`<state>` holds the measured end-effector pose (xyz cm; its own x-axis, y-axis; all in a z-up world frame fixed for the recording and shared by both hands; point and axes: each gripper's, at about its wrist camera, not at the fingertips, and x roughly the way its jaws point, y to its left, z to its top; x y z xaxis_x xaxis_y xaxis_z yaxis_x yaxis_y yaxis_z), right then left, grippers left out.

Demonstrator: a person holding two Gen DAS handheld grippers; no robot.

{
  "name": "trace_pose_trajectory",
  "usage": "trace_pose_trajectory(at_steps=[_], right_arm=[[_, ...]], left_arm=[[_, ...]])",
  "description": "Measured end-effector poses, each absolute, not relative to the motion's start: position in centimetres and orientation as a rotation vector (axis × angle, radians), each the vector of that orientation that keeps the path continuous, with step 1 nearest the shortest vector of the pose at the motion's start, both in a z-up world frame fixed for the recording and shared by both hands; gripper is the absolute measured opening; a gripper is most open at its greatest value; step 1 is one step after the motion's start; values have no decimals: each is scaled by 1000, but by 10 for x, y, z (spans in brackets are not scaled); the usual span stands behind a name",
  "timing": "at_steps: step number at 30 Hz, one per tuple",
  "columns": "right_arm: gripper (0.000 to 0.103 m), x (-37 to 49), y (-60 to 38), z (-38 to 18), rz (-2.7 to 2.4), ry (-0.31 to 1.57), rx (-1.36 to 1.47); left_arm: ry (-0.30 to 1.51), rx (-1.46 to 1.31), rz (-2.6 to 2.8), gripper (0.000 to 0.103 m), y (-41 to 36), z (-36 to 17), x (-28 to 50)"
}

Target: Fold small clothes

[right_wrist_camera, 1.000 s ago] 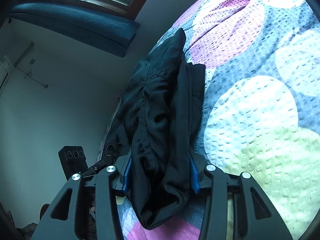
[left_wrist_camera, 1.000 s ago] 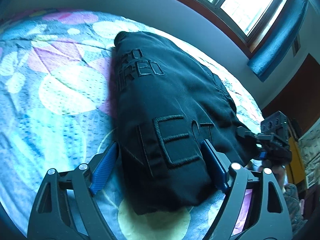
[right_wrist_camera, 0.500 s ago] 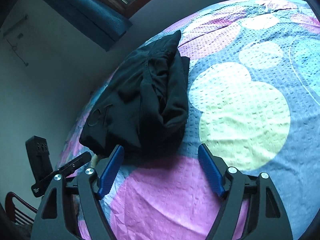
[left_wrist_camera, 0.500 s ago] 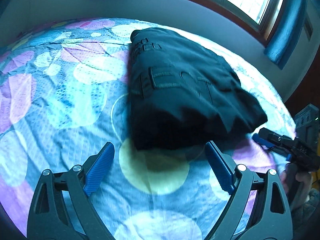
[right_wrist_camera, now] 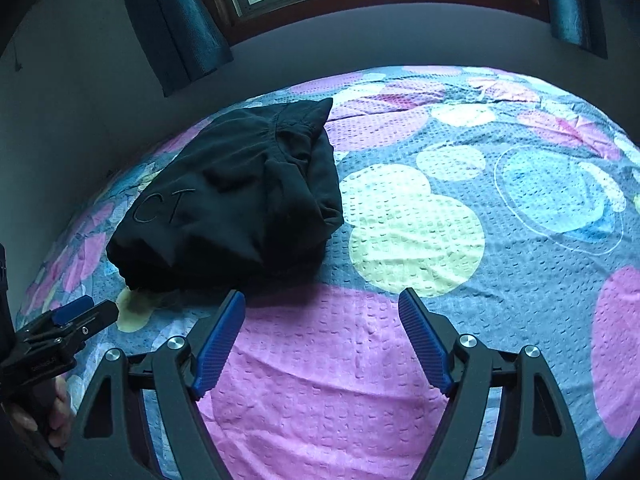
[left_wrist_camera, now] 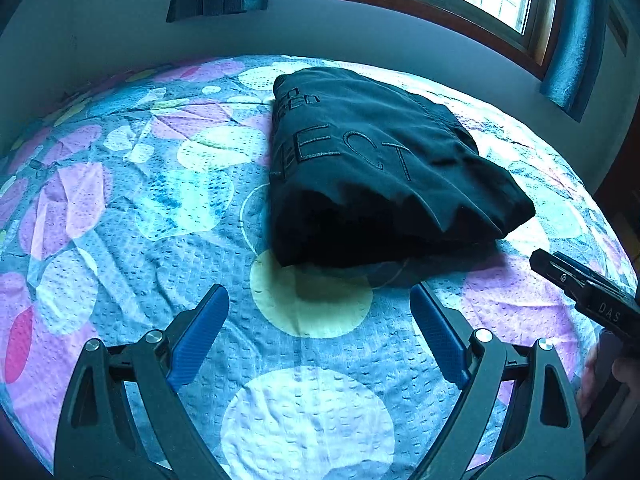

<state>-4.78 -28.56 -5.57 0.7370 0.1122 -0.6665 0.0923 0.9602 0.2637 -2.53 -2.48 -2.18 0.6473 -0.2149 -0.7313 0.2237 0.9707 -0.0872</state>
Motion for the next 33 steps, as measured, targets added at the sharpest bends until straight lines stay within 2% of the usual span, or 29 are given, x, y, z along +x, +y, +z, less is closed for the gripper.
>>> trace_pose_trajectory(at_steps=[33], right_arm=[[79,-53,-269,-53,-37,728,192]], left_arm=[[779,11,-170,92,-19,-11,-31]])
